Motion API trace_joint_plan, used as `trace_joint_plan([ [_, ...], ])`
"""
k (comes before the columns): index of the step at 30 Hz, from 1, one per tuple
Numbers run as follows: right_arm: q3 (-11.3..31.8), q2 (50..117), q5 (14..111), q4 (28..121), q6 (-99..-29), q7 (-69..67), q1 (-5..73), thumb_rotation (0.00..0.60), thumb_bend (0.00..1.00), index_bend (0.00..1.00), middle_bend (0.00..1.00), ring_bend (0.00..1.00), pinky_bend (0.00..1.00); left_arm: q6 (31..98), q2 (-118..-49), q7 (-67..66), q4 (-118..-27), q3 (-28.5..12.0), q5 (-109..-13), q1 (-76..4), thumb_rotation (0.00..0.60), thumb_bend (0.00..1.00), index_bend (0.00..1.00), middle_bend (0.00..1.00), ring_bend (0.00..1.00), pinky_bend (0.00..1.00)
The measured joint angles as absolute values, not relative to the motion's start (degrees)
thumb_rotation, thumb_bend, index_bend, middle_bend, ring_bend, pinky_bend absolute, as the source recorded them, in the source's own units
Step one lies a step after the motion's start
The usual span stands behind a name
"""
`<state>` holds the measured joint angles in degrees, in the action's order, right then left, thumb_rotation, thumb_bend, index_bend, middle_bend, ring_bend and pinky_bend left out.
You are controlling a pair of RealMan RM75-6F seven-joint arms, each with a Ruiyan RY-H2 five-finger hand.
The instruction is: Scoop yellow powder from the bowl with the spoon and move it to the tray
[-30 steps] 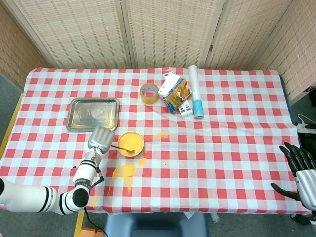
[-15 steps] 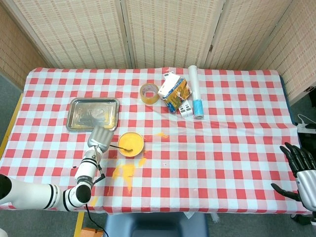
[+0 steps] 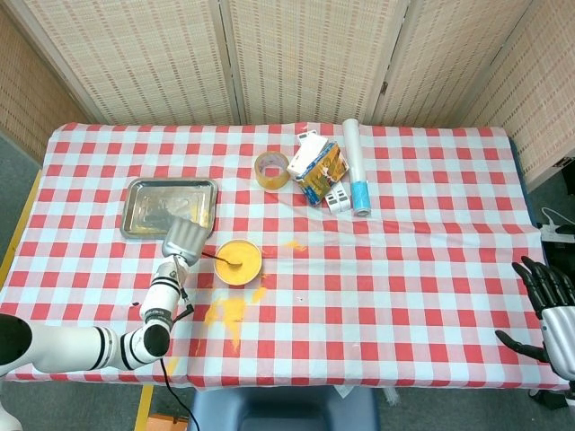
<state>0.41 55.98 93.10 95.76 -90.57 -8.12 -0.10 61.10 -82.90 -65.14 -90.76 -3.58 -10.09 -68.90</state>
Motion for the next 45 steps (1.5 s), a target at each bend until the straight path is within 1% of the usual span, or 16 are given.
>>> trace_joint_plan([
  [15, 0.6, 55.9, 92.4, 95.9, -90.1, -8.1, 0.0, 0.6, 0.04, 0.0, 0.0, 0.0, 0.0, 60.2, -80.2, -61.9, -93.2, -6.4, -10.5, -68.9, 0.6, 0.65, 0.97, 1.0, 1.0, 1.0],
  [19, 0.9, 55.9, 92.0, 95.8, -90.0, -8.2, 0.1, 0.6, 0.04, 0.0, 0.0, 0.0, 0.0, 59.6, -80.6, -61.1, -91.7, -6.7, -11.0, -69.0, 0.6, 0.65, 0.97, 1.0, 1.0, 1.0],
  [27, 1.2, 56.1, 91.3, 95.7, -89.9, -7.8, 0.1, 0.6, 0.04, 0.0, 0.0, 0.0, 0.0, 57.1, -83.0, -60.6, -86.2, -5.7, -11.4, -69.1, 0.6, 0.65, 0.97, 1.0, 1.0, 1.0],
  [32, 1.2, 56.2, 91.3, 95.7, -89.8, -7.4, 0.2, 0.6, 0.04, 0.0, 0.0, 0.0, 0.0, 56.2, -83.6, -61.3, -84.8, -4.6, -10.6, -69.2, 0.6, 0.65, 0.97, 1.0, 1.0, 1.0],
  [38, 1.1, 56.2, 91.6, 95.8, -90.0, -7.4, 0.1, 0.6, 0.04, 0.0, 0.0, 0.0, 0.0, 55.2, -82.8, -61.3, -86.2, -4.4, -8.7, -69.0, 0.6, 0.65, 0.97, 1.0, 1.0, 1.0],
  [45, 0.9, 56.2, 92.4, 95.9, -90.5, -7.4, -0.1, 0.6, 0.04, 0.0, 0.0, 0.0, 0.0, 54.8, -79.9, -61.2, -91.3, -3.7, -7.7, -69.2, 0.6, 0.65, 0.97, 1.0, 1.0, 1.0],
])
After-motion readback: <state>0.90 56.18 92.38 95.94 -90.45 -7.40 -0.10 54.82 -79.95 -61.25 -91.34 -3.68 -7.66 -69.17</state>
